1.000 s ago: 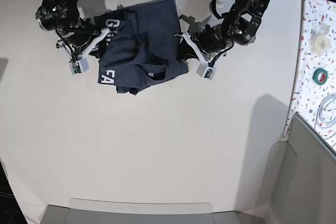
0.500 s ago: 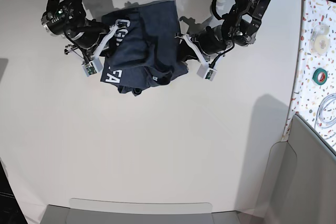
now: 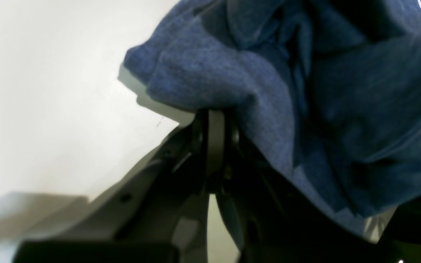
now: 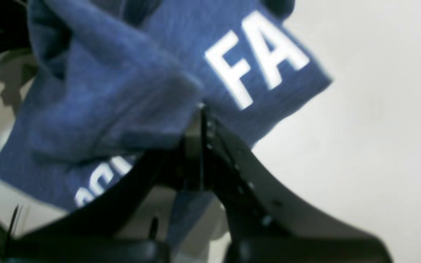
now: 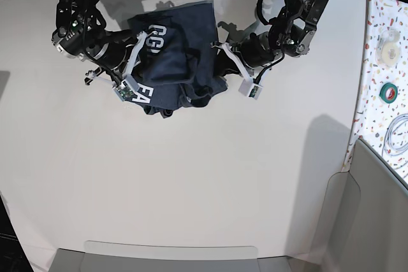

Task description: Layout the t-shirt on the table in an organized manner, then fold the t-shirt properly

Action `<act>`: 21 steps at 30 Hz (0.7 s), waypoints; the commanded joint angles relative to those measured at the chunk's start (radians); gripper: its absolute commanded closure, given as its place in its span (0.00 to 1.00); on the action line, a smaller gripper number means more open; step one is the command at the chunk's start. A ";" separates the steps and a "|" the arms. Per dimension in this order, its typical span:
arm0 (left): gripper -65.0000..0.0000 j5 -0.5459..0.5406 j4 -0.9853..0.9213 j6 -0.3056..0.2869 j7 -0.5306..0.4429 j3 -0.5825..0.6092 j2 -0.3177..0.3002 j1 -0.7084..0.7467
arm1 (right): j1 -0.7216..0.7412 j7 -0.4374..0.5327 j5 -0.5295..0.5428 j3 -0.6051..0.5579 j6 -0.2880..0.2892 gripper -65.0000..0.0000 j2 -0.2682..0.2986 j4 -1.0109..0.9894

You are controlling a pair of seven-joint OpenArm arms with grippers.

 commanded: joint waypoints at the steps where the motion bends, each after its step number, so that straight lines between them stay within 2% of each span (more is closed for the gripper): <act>1: 0.97 0.199 -0.085 0.144 0.238 0.015 -0.023 0.044 | 0.008 0.018 0.006 0.030 0.003 1.00 0.007 0.022; 5: 0.97 0.199 -0.085 0.144 0.238 0.015 -0.023 0.044 | 0.008 0.018 0.050 0.164 0.005 1.00 0.006 0.022; 10: 0.97 0.200 -0.085 0.144 0.238 0.017 -0.026 0.044 | 0.004 0.018 0.250 0.392 0.005 1.00 0.007 0.020; 13: 0.97 0.200 -0.085 0.144 0.238 0.017 -0.026 0.044 | 0.012 0.018 0.254 0.483 0.001 1.00 -0.020 0.014; 16: 0.97 0.200 -0.085 0.144 0.238 0.017 -0.026 0.044 | 0.047 0.018 0.139 0.480 0.001 1.00 -0.074 0.011; 21: 0.97 0.200 -0.086 0.144 0.238 0.017 -0.028 0.044 | 0.101 0.028 -0.140 0.363 0.006 1.00 -0.203 0.010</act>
